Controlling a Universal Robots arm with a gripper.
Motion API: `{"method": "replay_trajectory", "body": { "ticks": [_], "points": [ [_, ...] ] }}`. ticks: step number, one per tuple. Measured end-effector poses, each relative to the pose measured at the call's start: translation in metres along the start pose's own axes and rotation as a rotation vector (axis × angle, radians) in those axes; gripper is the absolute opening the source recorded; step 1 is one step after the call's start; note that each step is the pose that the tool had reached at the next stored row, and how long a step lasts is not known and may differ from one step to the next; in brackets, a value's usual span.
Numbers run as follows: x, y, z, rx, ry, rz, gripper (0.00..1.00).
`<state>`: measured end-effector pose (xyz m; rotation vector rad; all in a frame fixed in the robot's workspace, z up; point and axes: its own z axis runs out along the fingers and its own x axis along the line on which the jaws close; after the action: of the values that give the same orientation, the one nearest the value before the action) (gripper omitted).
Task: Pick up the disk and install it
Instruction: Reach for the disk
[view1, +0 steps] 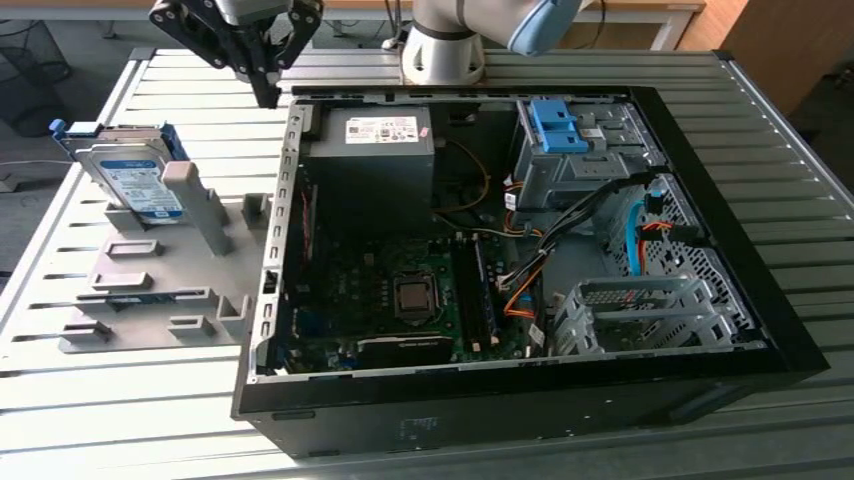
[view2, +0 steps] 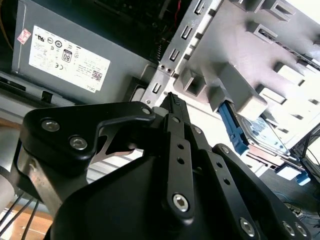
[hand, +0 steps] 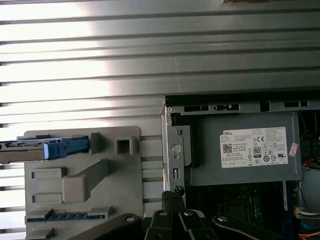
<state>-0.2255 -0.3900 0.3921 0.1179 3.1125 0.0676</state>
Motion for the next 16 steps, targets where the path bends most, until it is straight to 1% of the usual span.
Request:
{"method": "replay_trajectory", "body": {
  "ticks": [16],
  "points": [
    [0.0345,0.0034,-0.0003,0.0000,0.0000,0.000,0.11]
  ]
}}
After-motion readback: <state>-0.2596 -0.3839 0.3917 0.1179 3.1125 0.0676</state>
